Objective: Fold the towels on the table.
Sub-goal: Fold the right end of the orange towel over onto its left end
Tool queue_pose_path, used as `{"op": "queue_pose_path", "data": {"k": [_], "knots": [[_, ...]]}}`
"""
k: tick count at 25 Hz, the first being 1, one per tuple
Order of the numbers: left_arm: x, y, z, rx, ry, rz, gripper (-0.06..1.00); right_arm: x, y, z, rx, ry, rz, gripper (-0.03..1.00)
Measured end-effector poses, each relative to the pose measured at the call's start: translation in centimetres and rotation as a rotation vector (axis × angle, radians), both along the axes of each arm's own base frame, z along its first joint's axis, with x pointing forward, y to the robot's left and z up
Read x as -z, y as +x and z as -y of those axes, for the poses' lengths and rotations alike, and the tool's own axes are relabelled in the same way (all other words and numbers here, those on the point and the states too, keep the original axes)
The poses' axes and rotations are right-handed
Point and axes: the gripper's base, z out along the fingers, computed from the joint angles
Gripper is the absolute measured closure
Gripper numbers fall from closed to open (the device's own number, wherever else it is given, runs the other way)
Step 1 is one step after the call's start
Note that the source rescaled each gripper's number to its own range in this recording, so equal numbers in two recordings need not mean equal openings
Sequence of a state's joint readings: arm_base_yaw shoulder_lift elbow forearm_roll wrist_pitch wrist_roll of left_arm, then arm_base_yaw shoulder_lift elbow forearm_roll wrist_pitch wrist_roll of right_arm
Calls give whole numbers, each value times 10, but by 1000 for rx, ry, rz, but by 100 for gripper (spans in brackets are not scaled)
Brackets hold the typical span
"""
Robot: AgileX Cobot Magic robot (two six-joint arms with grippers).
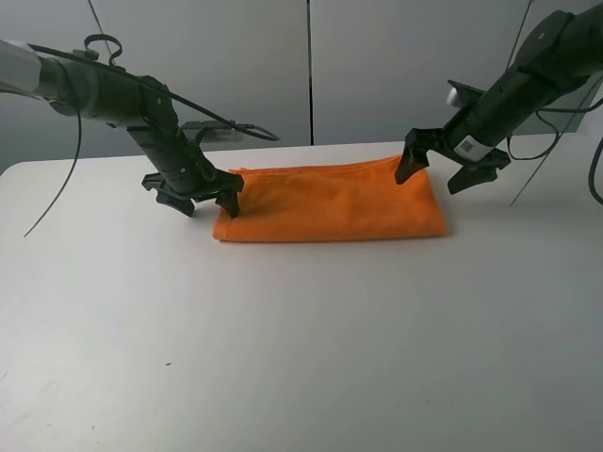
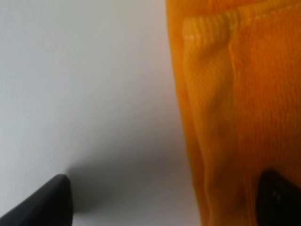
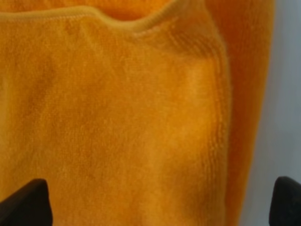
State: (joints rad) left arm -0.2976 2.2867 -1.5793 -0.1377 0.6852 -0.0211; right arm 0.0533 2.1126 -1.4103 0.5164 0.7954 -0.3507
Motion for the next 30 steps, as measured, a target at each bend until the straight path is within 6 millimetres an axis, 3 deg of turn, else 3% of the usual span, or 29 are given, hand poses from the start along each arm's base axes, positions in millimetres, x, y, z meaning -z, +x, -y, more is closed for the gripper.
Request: {"op": "queue_pose_path", "data": {"k": [6,16,30], "knots": [[0,-1,0,1,2,-7,-5,9,2,13,3,39,-8,-3],[0,-3,-1,25,12,-34,-5,28,7,12,7,57,-3,-3],[-1,-3,0,26,13,-38,-5,29,10,14,7,37,38,-3]]}}
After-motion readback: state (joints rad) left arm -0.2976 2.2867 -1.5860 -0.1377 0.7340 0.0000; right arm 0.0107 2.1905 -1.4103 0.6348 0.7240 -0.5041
